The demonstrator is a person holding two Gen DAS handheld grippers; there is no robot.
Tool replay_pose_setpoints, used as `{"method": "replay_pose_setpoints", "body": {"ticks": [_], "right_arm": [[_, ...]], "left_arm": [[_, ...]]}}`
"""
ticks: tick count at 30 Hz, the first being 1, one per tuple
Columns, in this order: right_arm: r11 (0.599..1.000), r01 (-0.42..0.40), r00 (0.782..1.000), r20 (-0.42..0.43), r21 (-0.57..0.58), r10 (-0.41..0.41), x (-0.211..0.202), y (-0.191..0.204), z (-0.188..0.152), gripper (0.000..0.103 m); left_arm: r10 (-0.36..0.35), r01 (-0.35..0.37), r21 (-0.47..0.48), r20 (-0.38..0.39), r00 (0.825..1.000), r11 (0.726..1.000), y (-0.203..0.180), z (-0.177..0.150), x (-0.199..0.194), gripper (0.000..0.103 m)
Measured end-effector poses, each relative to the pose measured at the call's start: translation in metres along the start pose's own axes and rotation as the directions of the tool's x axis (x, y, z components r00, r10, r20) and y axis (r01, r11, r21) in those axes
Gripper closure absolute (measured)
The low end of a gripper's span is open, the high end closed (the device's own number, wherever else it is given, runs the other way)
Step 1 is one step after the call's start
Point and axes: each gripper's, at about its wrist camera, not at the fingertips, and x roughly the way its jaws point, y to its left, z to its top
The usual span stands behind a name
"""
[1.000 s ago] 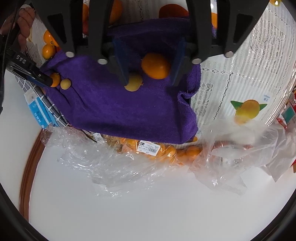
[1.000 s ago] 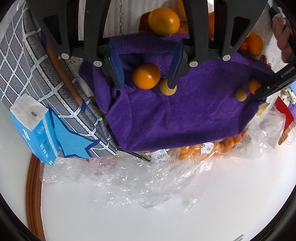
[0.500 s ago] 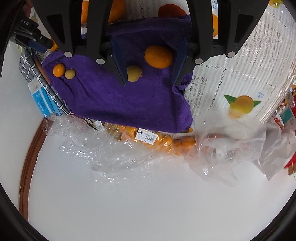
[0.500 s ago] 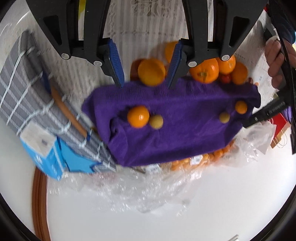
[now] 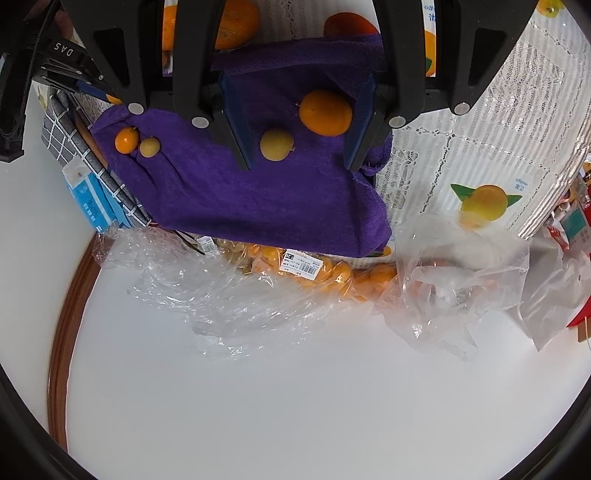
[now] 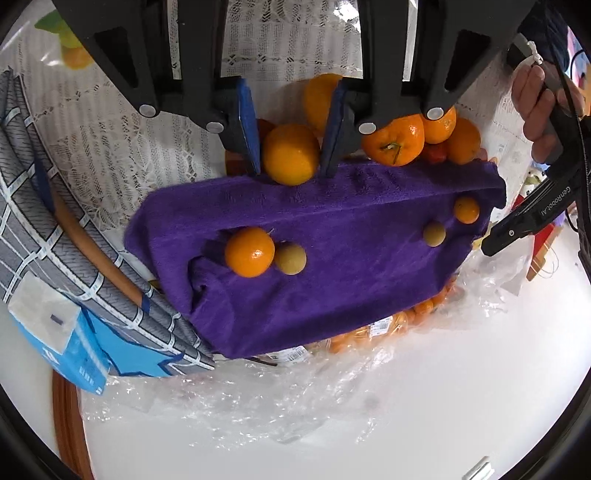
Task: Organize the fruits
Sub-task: 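Close the right tool on another orange while the left tool grasps a large orange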
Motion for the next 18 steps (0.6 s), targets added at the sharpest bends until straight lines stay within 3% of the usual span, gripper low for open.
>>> {"method": "replay_pose_setpoints", "body": {"ticks": [4, 10, 18], "right_arm": [[0.999, 0.03, 0.999, 0.027, 0.018, -0.031, -0.013, -0.006, -0.003, 0.07], [0.986, 0.167, 0.982, 0.093, -0.019, -0.164, -0.051, -0.012, -0.017, 0.07], [0.991, 0.134, 0.991, 0.02, 0.01, -0.134, -0.048, -0.026, -0.044, 0.07]], "left_arm": [[0.007, -0.007, 0.012, 0.007, 1.0, 1.0, -0.002, -0.003, -0.002, 0.055], [0.013, -0.013, 0.014, 0.013, 1.0, 1.0, -0.002, -0.005, -0.007, 0.055], [0.003, -0.004, 0.047, 0.021, 1.0, 0.999, -0.007, -0.012, -0.036, 0.055]]}}
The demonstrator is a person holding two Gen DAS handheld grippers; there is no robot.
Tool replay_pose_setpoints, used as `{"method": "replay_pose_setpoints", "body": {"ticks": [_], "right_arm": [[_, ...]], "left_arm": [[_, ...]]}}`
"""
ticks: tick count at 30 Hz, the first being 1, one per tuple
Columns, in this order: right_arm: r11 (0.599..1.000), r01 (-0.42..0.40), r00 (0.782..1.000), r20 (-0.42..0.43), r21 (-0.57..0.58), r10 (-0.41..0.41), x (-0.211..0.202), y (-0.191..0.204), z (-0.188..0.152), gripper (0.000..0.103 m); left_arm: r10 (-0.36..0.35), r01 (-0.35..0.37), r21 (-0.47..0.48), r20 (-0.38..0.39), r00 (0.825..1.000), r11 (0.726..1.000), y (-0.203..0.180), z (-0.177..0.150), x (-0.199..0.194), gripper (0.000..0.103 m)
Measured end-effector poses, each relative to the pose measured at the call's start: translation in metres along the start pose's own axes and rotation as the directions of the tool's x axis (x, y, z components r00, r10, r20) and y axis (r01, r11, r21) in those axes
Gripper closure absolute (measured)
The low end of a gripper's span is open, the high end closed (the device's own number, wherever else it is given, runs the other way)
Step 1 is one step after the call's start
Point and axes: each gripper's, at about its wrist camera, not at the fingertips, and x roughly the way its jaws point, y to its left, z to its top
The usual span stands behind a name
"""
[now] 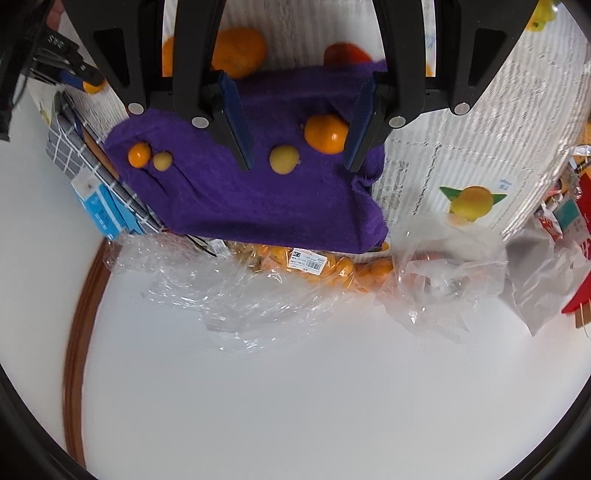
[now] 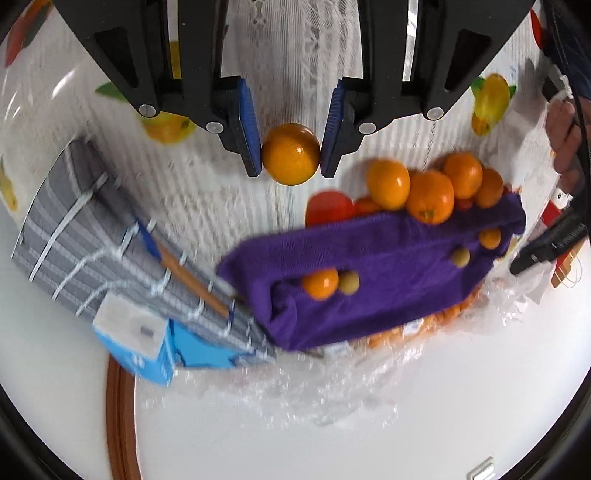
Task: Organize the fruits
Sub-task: 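Close the right tool on another orange while the left tool grasps a large orange, then lift the orange in the right tool while the left tool lifts its large orange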
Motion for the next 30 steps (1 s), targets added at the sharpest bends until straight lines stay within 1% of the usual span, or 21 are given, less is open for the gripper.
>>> {"method": "replay_pose_setpoints", "body": {"ticks": [2, 4, 7, 11, 13, 16, 17, 19, 22, 23, 24, 25, 27, 30], "right_arm": [[1.0, 0.004, 1.0, -0.017, -0.011, -0.005, 0.003, 0.002, -0.001, 0.07], [1.0, 0.015, 1.0, -0.027, -0.022, -0.016, 0.007, 0.005, 0.0, 0.07], [0.999, 0.024, 1.0, 0.001, -0.03, -0.024, 0.005, 0.007, -0.001, 0.07], [1.0, 0.009, 0.999, 0.043, -0.01, -0.008, -0.005, 0.003, -0.004, 0.07], [1.0, -0.004, 0.999, 0.05, -0.005, 0.004, -0.008, 0.001, -0.005, 0.07], [0.999, -0.024, 0.999, 0.041, -0.049, 0.026, -0.009, 0.006, -0.008, 0.07], [0.997, -0.03, 0.999, 0.041, -0.072, 0.033, -0.01, 0.01, -0.009, 0.07], [0.995, -0.031, 0.998, 0.051, -0.096, 0.036, -0.012, 0.015, -0.009, 0.07], [0.996, -0.038, 0.998, 0.048, -0.084, 0.042, -0.011, 0.013, -0.01, 0.07], [0.997, -0.035, 0.998, 0.048, -0.072, 0.039, -0.011, 0.011, -0.009, 0.07], [0.997, -0.035, 0.998, 0.048, -0.063, 0.038, -0.011, 0.009, -0.009, 0.07], [0.998, -0.036, 0.998, 0.05, -0.052, 0.038, -0.011, 0.008, -0.009, 0.07], [0.998, -0.036, 0.998, 0.054, -0.049, 0.039, -0.011, 0.007, -0.009, 0.07], [0.998, -0.026, 0.998, 0.056, -0.054, 0.029, -0.012, 0.009, -0.01, 0.07]], "left_arm": [[-0.003, 0.004, 0.008, -0.011, 1.0, 1.0, -0.001, -0.007, -0.008, 0.055], [-0.025, 0.026, 0.019, -0.04, 0.999, 1.0, -0.002, -0.016, -0.015, 0.055], [-0.077, 0.08, 0.022, -0.084, 0.993, 0.997, -0.008, -0.031, -0.022, 0.055], [-0.094, 0.102, 0.045, -0.143, 0.985, 0.994, -0.02, -0.046, -0.017, 0.055], [-0.105, 0.112, 0.03, -0.172, 0.98, 0.993, -0.024, -0.05, -0.011, 0.055], [-0.136, 0.14, 0.003, -0.214, 0.967, 0.99, -0.028, -0.052, 0.001, 0.055], [-0.137, 0.141, 0.003, -0.219, 0.966, 0.99, -0.03, -0.052, 0.003, 0.055], [-0.115, 0.12, 0.009, -0.236, 0.965, 0.993, -0.032, -0.052, 0.011, 0.055], [-0.097, 0.1, -0.002, -0.252, 0.963, 0.995, -0.031, -0.055, 0.019, 0.056], [-0.097, 0.099, -0.004, -0.248, 0.964, 0.995, -0.031, -0.056, 0.019, 0.057], [-0.107, 0.109, -0.004, -0.233, 0.966, 0.994, -0.03, -0.056, 0.017, 0.065], [-0.108, 0.109, -0.005, -0.228, 0.968, 0.994, -0.03, -0.056, 0.015, 0.065], [-0.087, 0.086, -0.014, -0.209, 0.974, 0.996, -0.026, -0.058, 0.009, 0.065], [-0.078, 0.071, -0.04, -0.212, 0.974, 0.997, -0.018, -0.06, 0.004, 0.065]]}}
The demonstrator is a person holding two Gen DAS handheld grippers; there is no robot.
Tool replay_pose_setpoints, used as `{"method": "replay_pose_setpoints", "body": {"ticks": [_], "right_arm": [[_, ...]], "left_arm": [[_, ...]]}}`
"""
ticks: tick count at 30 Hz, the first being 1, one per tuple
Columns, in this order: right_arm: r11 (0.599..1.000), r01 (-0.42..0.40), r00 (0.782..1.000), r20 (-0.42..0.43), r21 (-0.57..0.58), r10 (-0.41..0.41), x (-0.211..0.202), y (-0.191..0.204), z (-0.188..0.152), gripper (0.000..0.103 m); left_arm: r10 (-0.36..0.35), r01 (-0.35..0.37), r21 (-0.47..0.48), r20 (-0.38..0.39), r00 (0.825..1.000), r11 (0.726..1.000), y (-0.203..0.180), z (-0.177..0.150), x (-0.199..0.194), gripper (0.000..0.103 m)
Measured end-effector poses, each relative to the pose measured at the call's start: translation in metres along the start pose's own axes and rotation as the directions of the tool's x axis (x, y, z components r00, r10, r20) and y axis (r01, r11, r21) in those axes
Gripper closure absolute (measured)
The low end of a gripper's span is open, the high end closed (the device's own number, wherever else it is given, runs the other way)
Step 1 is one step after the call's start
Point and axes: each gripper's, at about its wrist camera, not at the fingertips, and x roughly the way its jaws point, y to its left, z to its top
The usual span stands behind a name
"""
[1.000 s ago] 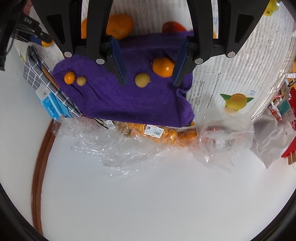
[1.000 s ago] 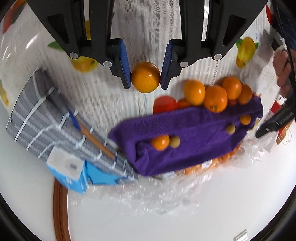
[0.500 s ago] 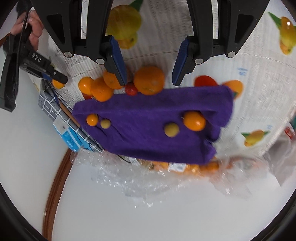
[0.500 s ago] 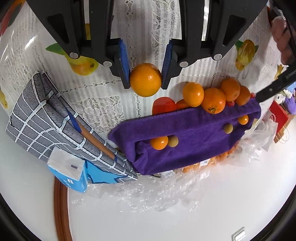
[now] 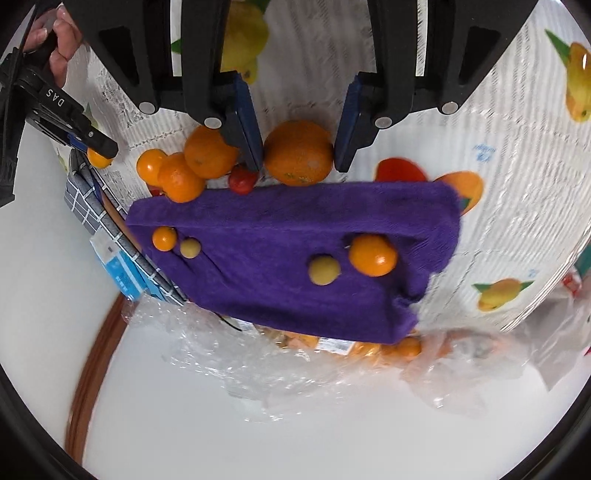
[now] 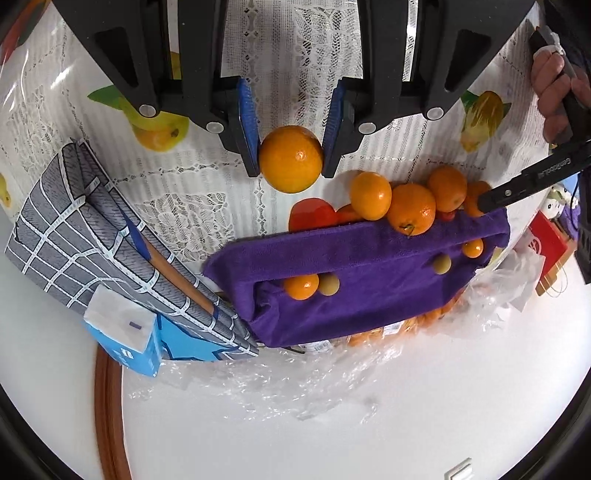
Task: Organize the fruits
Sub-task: 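Lift the orange in the right tool while the left tool lifts its large orange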
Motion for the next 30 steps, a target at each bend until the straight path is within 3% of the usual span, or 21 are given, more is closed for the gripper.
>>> {"method": "replay_pose_setpoints", "body": {"ticks": [9, 30], "right_arm": [[1.0, 0.003, 1.0, -0.005, 0.0, -0.003, 0.001, 0.001, 0.0, 0.07], [0.993, 0.084, 0.995, -0.041, -0.086, -0.088, 0.009, 0.015, -0.001, 0.07]], "left_arm": [[0.02, -0.018, 0.027, -0.073, 0.997, 0.999, -0.002, 0.0, 0.013, 0.062], [0.001, -0.001, -0.006, -0.063, 0.998, 1.0, 0.003, -0.001, 0.012, 0.062]]}}
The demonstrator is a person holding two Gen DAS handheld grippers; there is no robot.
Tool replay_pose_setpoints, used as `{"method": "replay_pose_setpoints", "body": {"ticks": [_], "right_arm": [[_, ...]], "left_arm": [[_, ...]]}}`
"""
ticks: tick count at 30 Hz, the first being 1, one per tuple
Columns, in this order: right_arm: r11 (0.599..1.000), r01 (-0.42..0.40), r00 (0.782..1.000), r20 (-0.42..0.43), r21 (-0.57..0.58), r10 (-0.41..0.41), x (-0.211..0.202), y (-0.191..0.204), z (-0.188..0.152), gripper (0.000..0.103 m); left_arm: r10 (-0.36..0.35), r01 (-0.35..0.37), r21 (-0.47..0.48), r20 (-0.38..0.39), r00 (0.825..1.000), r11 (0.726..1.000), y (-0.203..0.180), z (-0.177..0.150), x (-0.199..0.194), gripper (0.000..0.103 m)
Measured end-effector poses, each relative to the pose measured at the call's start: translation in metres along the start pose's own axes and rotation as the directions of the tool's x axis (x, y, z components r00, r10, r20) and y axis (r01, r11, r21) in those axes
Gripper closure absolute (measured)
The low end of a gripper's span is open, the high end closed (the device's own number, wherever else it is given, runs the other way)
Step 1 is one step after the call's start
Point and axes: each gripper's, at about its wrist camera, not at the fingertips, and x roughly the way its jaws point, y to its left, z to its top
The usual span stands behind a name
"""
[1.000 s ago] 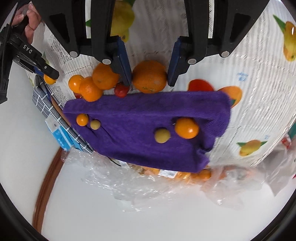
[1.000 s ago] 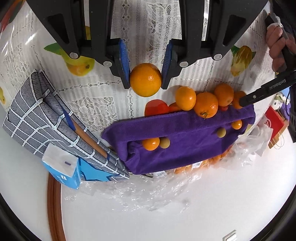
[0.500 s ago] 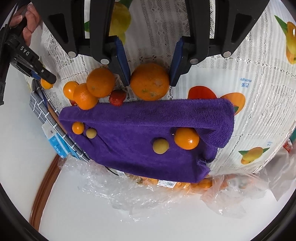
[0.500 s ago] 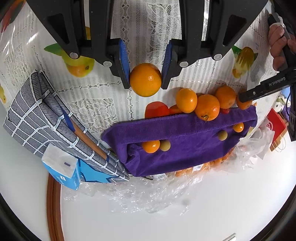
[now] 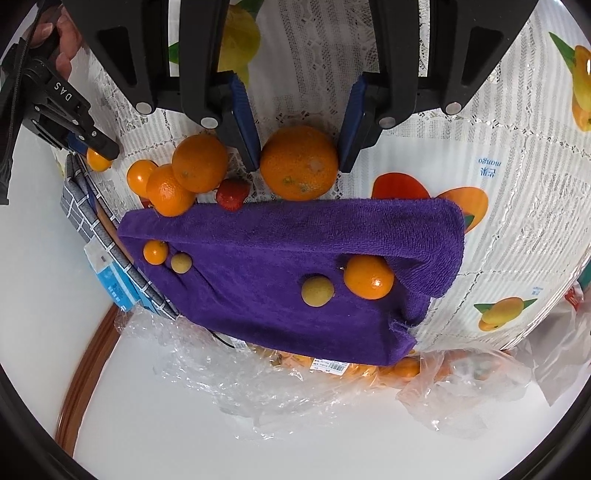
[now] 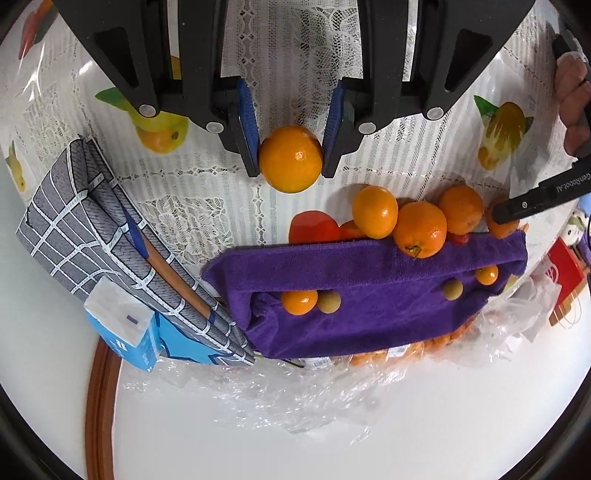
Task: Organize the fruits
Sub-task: 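Lift the orange in the right tool while the left tool lifts its large orange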
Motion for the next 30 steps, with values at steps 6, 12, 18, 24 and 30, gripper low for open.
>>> {"method": "replay_pose_setpoints", "body": {"ticks": [6, 12, 18, 24, 30], "right_arm": [[0.999, -0.029, 0.999, 0.038, 0.025, 0.028, -0.007, -0.006, -0.001, 0.07], [0.996, -0.055, 0.997, 0.066, 0.064, 0.051, -0.013, -0.012, -0.002, 0.07], [0.993, -0.073, 0.994, 0.088, 0.095, 0.065, -0.017, -0.017, -0.002, 0.07], [0.99, -0.077, 0.993, 0.101, 0.115, 0.066, -0.018, -0.021, 0.0, 0.07], [0.991, -0.067, 0.994, 0.093, 0.115, 0.056, -0.021, -0.02, 0.0, 0.07]], "left_arm": [[-0.004, 0.004, -0.003, -0.004, 1.0, 1.0, 0.0, 0.001, 0.001, 0.062], [-0.015, 0.016, -0.024, 0.037, 0.999, 1.0, 0.002, 0.0, -0.006, 0.063], [-0.021, 0.021, 0.003, 0.109, 0.994, 1.0, -0.003, 0.0, -0.019, 0.063], [-0.024, 0.02, 0.025, 0.162, 0.987, 0.999, -0.006, -0.001, -0.03, 0.063], [-0.054, 0.053, 0.01, 0.165, 0.985, 0.999, -0.003, 0.002, -0.035, 0.063]]}}
